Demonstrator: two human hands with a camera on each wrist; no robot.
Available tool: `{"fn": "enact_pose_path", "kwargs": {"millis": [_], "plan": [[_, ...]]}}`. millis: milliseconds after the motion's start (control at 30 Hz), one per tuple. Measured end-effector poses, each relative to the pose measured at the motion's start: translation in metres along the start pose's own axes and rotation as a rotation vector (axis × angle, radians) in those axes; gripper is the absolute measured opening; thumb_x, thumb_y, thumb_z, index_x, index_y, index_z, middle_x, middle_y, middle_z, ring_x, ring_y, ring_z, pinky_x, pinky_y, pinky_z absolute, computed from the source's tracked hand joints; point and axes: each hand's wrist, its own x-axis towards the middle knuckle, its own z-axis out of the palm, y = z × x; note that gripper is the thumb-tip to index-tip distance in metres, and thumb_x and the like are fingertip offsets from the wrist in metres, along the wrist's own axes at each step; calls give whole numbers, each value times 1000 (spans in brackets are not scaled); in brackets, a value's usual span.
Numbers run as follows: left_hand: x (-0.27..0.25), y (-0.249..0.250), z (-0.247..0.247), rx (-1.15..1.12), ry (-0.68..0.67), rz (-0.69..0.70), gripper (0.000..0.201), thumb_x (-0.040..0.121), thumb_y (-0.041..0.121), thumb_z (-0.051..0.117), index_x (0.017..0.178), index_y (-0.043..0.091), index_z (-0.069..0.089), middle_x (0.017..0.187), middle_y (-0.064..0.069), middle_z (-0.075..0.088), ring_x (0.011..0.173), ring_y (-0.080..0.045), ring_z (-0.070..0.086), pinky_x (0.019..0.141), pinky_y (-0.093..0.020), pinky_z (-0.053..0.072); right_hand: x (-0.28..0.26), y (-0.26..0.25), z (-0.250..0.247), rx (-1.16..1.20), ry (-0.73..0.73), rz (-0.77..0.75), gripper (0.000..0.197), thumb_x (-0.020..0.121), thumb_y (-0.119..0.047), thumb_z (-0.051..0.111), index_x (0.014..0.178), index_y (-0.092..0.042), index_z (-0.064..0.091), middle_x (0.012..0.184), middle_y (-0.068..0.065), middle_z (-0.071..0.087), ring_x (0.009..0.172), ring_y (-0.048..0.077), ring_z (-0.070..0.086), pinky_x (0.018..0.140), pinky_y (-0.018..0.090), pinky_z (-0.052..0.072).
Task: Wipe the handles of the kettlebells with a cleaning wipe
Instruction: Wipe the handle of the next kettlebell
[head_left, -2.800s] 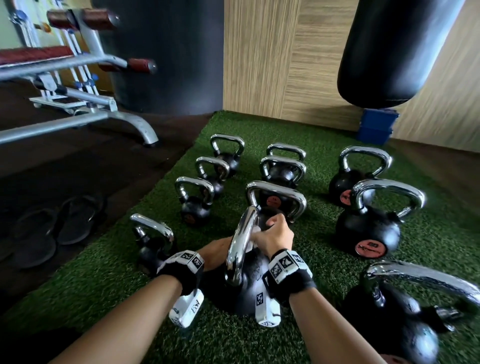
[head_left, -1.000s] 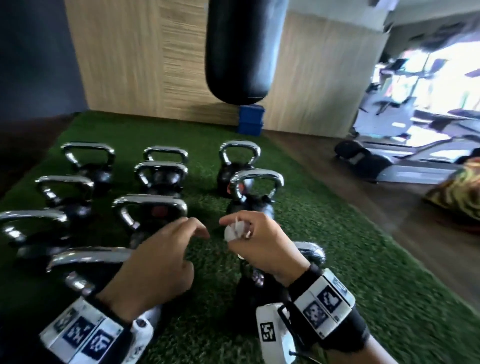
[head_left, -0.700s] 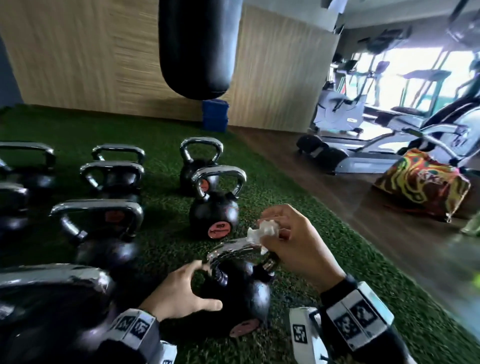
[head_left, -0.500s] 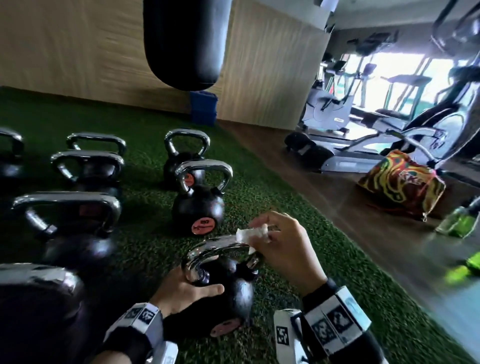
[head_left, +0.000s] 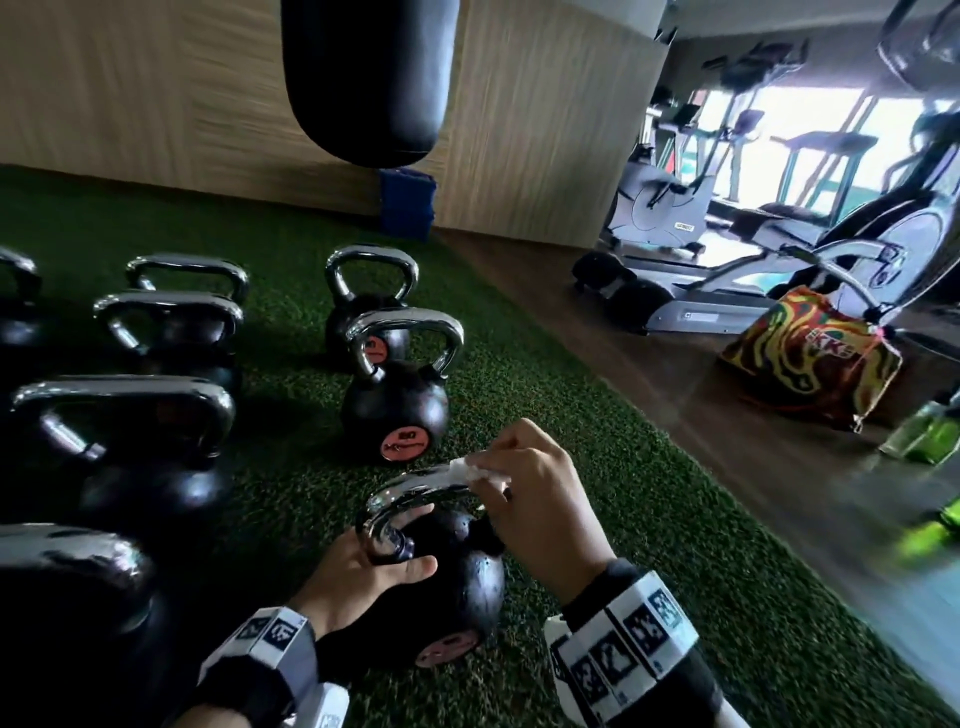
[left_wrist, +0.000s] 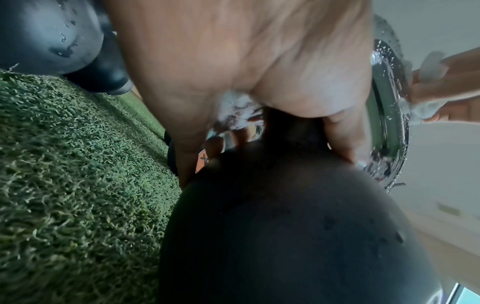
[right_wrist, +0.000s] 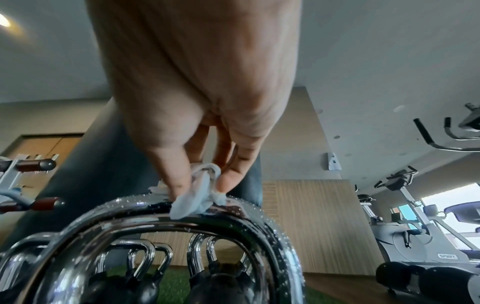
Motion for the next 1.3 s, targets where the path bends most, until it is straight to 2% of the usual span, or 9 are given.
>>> {"fn": "enact_pose_path", "kwargs": {"millis": [167, 333, 633, 733, 800, 900, 1000, 1067, 1300], "plan": [[1, -2, -2, -14, -31, 11, 52, 78, 19, 88, 125, 36, 71, 118, 17, 74, 111, 5, 66, 84, -3, 47, -8, -1, -2, -61, -38, -95, 26, 93, -40, 64, 105, -21, 77, 100, -8, 53, 96, 14, 49, 84, 25, 47], [1, -1, -5, 41, -38, 21, 57, 72, 39, 88, 125, 46, 69, 116, 18, 74, 107, 6, 66, 83, -1, 45, -10, 14, -9, -2, 20, -46, 17, 93, -9, 69, 104, -15, 80, 99, -1, 64, 89, 16, 61, 79, 30, 54], [0, 0, -6, 83, -61, 16, 59, 66, 54, 84, 122, 57, 65, 113, 20, 75, 108, 5, 67, 96, -13, 44, -2, 17, -9, 17, 68, -101, 15, 88, -3, 72, 98, -12, 81, 98, 0, 76, 88, 9, 69, 83, 14, 54], [2, 1, -6, 106, -65, 25, 62, 64, 60, 83, 123, 59, 63, 101, -4, 74, 95, -10, 60, 83, -4, 42, -6, 37, -10, 34, 141, 16, 18, 84, -2, 76, 95, -15, 81, 92, -4, 78, 81, 5, 70, 78, 15, 56], [3, 1, -8, 124, -61, 25, 60, 65, 59, 82, 123, 58, 63, 96, -19, 74, 89, -18, 63, 88, -14, 47, -11, 48, -8, 43, 173, 111, 16, 85, -3, 77, 96, -14, 81, 92, -4, 78, 80, 4, 71, 76, 20, 58], [-1, 5, -6, 140, -50, 15, 60, 64, 59, 82, 121, 60, 63, 96, -10, 77, 95, -14, 69, 101, -32, 48, -21, 50, -1, 65, 210, 104, 17, 88, 0, 72, 100, -9, 80, 100, 2, 78, 87, 7, 72, 79, 10, 55], [-4, 8, -2, 128, -32, -6, 57, 61, 57, 83, 114, 62, 66, 106, 18, 77, 98, 10, 67, 97, -23, 46, -28, 50, 0, 104, 218, 127, 20, 90, -2, 70, 107, -9, 78, 108, -2, 75, 93, 4, 71, 82, 5, 51], [-6, 12, -2, 122, -23, -36, 56, 59, 58, 83, 111, 64, 66, 107, 22, 76, 96, 11, 66, 93, -19, 45, -30, 50, 1, 137, 171, 179, 24, 91, -1, 68, 112, -9, 76, 110, -7, 71, 94, 3, 69, 81, 3, 50], [-11, 20, -3, 123, -15, -70, 54, 56, 58, 84, 109, 57, 70, 91, 17, 70, 81, -3, 63, 74, -7, 41, -36, 60, 7, 95, 93, 407, 24, 92, -4, 60, 91, -18, 79, 75, -4, 76, 54, 9, 62, 50, 32, 53]]}}
